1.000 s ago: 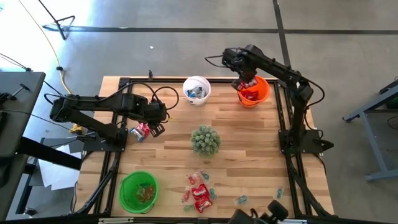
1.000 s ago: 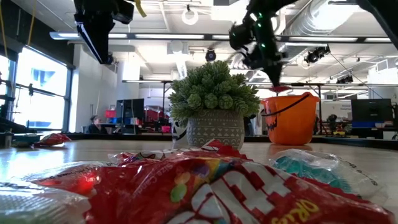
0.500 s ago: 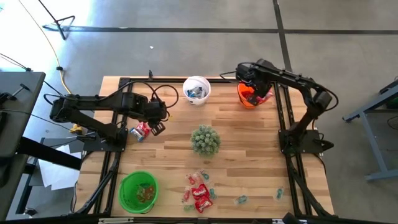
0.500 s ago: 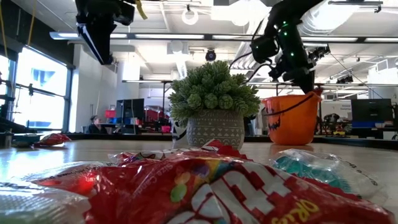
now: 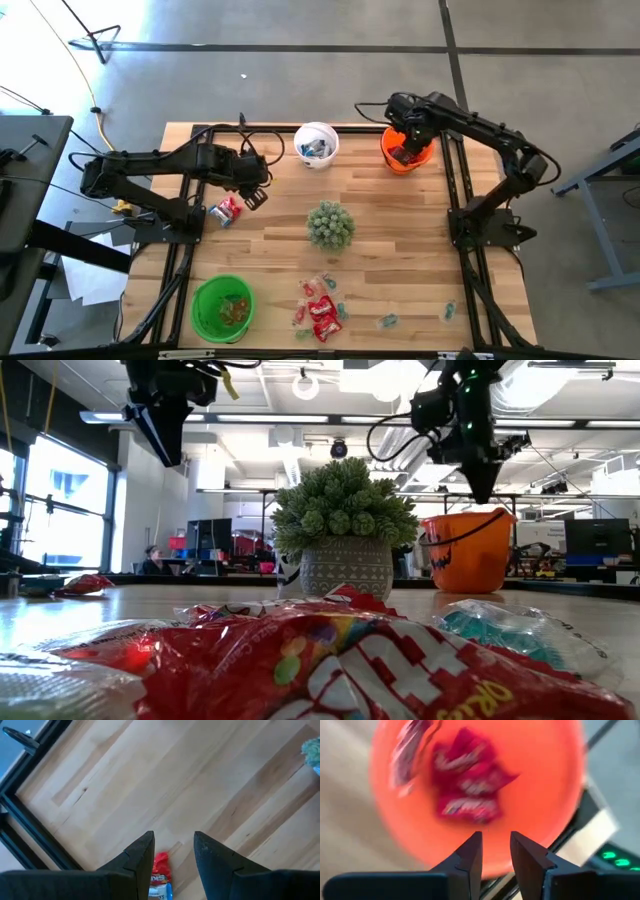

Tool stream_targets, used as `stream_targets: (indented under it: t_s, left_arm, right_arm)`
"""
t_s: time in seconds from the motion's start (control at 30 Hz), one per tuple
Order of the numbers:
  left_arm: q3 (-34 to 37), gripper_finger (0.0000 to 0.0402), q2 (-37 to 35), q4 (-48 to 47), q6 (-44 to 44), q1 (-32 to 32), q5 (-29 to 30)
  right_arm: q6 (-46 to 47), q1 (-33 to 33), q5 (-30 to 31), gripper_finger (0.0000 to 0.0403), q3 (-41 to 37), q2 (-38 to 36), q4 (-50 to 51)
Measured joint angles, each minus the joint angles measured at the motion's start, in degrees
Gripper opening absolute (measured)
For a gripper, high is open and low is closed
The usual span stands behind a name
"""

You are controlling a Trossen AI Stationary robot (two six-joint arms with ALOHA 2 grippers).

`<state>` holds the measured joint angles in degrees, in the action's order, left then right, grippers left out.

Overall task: Sort candy
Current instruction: Put the blue gummy into the green bucket

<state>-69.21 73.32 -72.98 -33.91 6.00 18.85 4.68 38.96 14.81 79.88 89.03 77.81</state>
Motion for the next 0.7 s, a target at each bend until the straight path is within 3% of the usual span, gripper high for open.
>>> stream_targets:
  t_s: [0.17,0.3,0.47,0.7]
  left_arm:
    - [0.0,0.0124,0.0,-0.03,-0.04,-0.02,-2.71]
    - [0.0,0.0124,0.0,-0.14,0.3,-0.07,-2.72]
    - [0.0,0.0124,0.0,-0.19,2.36,-0.07,-2.8]
    - [0.0,0.0124,0.0,-0.67,6.97,-0.15,-4.16]
  right_arm:
    - [3.02,-1.44,-13.83,0.0097,0.0,-4.3,6.05]
    - [9.23,-6.76,-19.11,0.0097,0.0,-8.89,8.6]
    - [21.69,-18.95,-19.92,0.0097,0.0,-13.34,10.3]
    - [46.59,-41.14,-18.45,0.0097,-0.09,-14.14,10.56]
